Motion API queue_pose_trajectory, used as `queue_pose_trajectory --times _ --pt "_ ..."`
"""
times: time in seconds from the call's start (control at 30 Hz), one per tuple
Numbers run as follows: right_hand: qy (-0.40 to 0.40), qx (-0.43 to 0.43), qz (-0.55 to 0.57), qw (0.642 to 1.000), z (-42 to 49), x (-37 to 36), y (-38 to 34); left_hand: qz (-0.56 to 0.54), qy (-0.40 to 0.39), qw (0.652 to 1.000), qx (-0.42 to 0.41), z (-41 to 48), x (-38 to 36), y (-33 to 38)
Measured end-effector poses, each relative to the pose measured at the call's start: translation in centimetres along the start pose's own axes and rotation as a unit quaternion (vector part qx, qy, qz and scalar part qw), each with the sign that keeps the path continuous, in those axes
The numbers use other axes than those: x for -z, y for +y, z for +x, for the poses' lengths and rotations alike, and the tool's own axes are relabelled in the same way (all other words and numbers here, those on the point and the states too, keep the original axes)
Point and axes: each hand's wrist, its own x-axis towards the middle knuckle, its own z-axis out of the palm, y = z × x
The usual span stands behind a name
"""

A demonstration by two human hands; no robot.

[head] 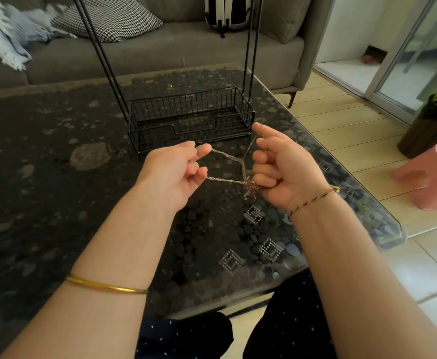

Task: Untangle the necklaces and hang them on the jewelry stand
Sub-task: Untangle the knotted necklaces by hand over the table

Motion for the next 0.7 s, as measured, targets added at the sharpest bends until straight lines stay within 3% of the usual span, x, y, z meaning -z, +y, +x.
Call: queue_pose_trajectory --times 0.43,0.6,0.7 --pt "0.086 0.007 0.006 0.996 0.27 0.1 0.21 0.092 -0.027 0.994 -0.053 -0.14 -0.16 -0.06" --pt "0.109 -0.022 0.078 0.991 0.63 0.11 0.59 0.13 -0.015 0.989 -0.068 -0.14 -0.41 -0.16" --pt "0.119 -0.026 0.068 0.99 0.79 -0.02 0.85 0.239 0.029 0.967 -0.083 0.09 -0.43 -0.49"
